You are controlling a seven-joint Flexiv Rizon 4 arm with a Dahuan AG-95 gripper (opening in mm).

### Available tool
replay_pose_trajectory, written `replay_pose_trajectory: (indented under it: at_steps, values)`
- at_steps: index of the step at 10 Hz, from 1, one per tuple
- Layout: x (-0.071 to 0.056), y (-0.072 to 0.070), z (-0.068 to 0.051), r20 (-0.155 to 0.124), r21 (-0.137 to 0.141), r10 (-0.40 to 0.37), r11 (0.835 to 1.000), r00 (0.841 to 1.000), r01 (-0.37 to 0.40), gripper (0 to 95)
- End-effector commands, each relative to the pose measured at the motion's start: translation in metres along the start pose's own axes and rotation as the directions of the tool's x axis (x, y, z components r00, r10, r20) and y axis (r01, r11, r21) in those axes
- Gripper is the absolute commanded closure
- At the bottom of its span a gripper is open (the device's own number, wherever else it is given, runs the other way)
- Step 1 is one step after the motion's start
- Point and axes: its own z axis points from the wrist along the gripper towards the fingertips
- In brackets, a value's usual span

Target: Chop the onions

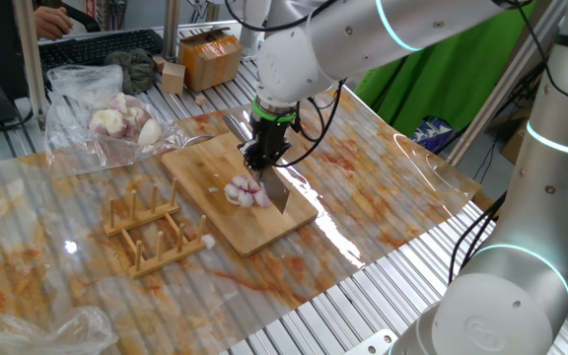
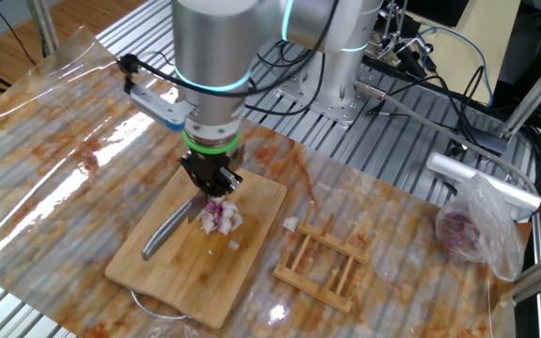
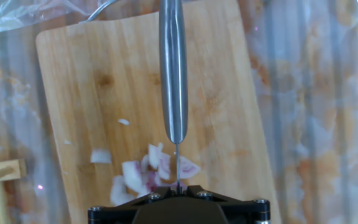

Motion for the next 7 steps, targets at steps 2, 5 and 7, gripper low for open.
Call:
replay_pose_trajectory:
  at_steps: [2, 5, 7]
  values:
    - [-0.0002, -0.0038, -0.0004, 0.002, -0.003, -0.007, 1.0, 1.0, 0.007, 95.0]
    - [0.0007, -0.0036, 0.0001, 0.001, -0.005, -0.006, 1.0, 1.0, 0.006, 95.0]
    - [0.0029, -0.0033, 0.0011, 0.001, -0.005, -0.003, 1.0, 1.0, 0.003, 95.0]
